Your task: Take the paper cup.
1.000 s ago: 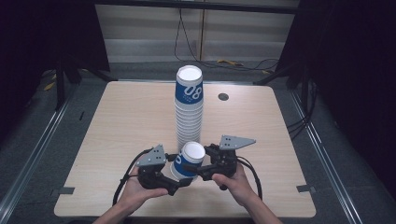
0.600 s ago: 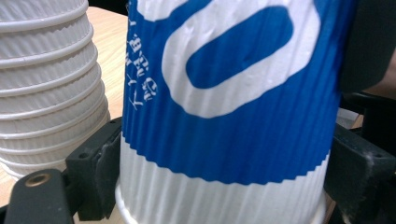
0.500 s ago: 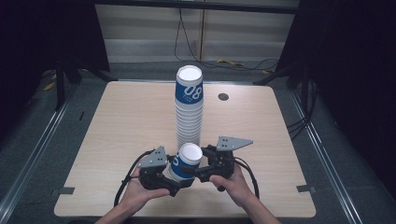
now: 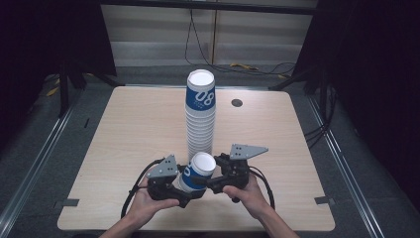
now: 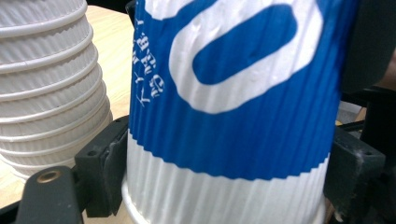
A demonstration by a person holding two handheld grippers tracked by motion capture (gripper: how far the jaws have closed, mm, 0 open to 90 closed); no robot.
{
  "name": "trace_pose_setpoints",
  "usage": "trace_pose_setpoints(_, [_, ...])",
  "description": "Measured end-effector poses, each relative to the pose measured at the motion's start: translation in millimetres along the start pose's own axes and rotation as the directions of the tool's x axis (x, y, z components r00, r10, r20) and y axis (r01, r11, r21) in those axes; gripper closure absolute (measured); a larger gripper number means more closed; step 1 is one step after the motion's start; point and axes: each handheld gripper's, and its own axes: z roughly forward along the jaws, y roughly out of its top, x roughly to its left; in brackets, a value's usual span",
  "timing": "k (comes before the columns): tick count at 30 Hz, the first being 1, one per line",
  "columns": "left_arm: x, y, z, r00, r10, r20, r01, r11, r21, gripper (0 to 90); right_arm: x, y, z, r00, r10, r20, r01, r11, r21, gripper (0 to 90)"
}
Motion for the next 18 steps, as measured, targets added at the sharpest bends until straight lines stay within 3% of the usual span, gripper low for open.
trace_pose_setpoints(3, [-0.8,-0.1,0.4,1.0000,0.002,-0.002,-0.002,1.0000,0.005,16.5,2.6,0.8,0.4,0.9994,-0.034,0.002,0.034,0.999,0.006,26.4])
trace_pose_setpoints(8, [-0.3,0.0,-0.1,1.0000,0.000,0.005,0.000,1.0000,0.004,17.0,0.4,1.3,-0.1,1.0000,-0.007,-0.003,0.007,1.000,0.015,25.6])
trace_pose_setpoints(10, [1.0,1.6,0.4,0.9998,-0.007,0.019,0.006,0.9995,0.032,17.4,0.5,1.4,0.2,1.0000,-0.007,-0.005,0.007,1.000,0.021,25.1])
trace_pose_setpoints(13, [1.6,1.6,0.6,0.9997,-0.003,0.024,0.002,0.9994,0.035,17.7,0.7,2.4,0.3,0.9999,-0.011,0.006,0.011,1.000,0.022,23.8])
trace_pose_setpoints(18, [1.8,1.6,0.0,0.9996,0.001,0.027,-0.002,0.9989,0.046,17.9,-0.4,5.0,-3.7,0.9997,-0.006,0.025,0.005,1.000,0.017,16.7])
